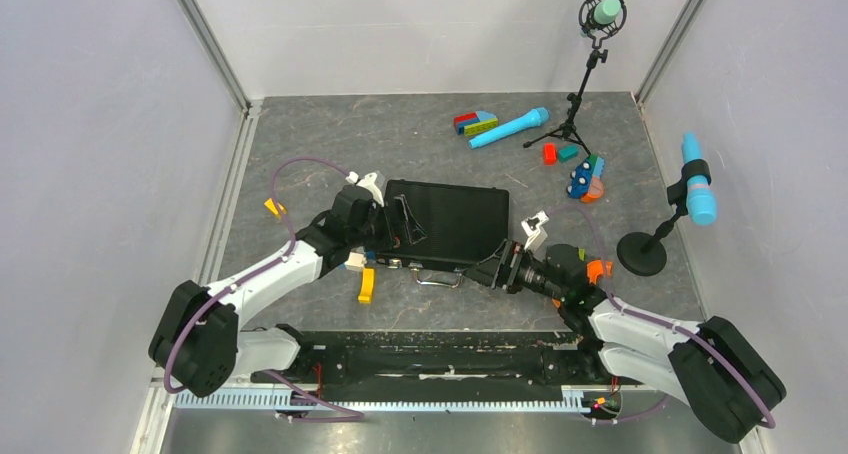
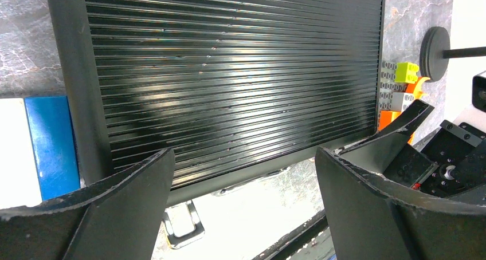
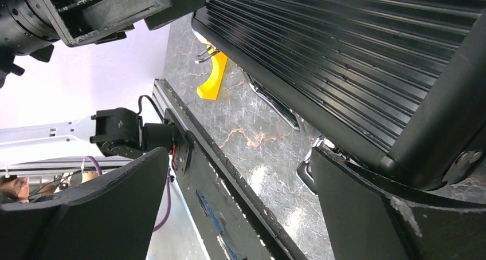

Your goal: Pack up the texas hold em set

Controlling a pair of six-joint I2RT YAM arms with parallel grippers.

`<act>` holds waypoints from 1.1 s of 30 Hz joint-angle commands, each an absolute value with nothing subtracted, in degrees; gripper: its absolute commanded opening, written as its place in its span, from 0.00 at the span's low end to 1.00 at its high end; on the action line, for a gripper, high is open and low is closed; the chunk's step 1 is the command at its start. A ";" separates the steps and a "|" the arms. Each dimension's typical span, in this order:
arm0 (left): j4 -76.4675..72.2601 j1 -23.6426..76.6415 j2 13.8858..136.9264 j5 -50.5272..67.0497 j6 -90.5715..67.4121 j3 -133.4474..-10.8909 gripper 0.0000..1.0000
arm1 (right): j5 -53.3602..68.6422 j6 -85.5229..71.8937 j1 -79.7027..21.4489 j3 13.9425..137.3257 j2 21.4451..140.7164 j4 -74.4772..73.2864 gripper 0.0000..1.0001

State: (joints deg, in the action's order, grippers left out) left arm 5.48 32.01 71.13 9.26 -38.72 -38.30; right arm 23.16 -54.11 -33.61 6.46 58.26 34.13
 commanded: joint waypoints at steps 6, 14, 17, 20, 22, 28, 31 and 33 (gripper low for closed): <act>8.04 32.07 72.43 7.31 -39.16 -37.92 1.00 | 20.21 -53.85 -34.01 3.09 67.55 35.53 0.98; 9.07 31.99 71.71 6.70 -38.64 -37.93 1.00 | 15.82 -49.96 -34.01 2.42 70.72 31.08 0.98; 9.23 31.99 71.71 6.68 -38.57 -37.94 1.00 | 13.15 -48.18 -33.99 2.78 69.62 26.31 0.98; 9.27 32.00 71.73 6.59 -38.43 -37.88 1.00 | 10.39 -46.73 -34.02 3.25 68.00 21.30 0.98; 9.41 32.03 71.77 6.60 -38.41 -37.83 1.00 | 9.23 -46.11 -33.99 3.09 67.08 19.63 0.98; 9.57 32.04 71.65 6.39 -38.34 -37.60 1.00 | 7.26 -45.88 -34.10 1.48 66.91 18.31 0.98; 9.62 32.00 71.64 6.20 -38.28 -37.61 1.00 | 6.62 -46.07 -34.20 0.72 66.81 18.30 0.98; 9.62 32.04 71.80 6.14 -38.19 -37.55 1.00 | 6.65 -46.01 -34.23 0.53 66.89 18.01 0.98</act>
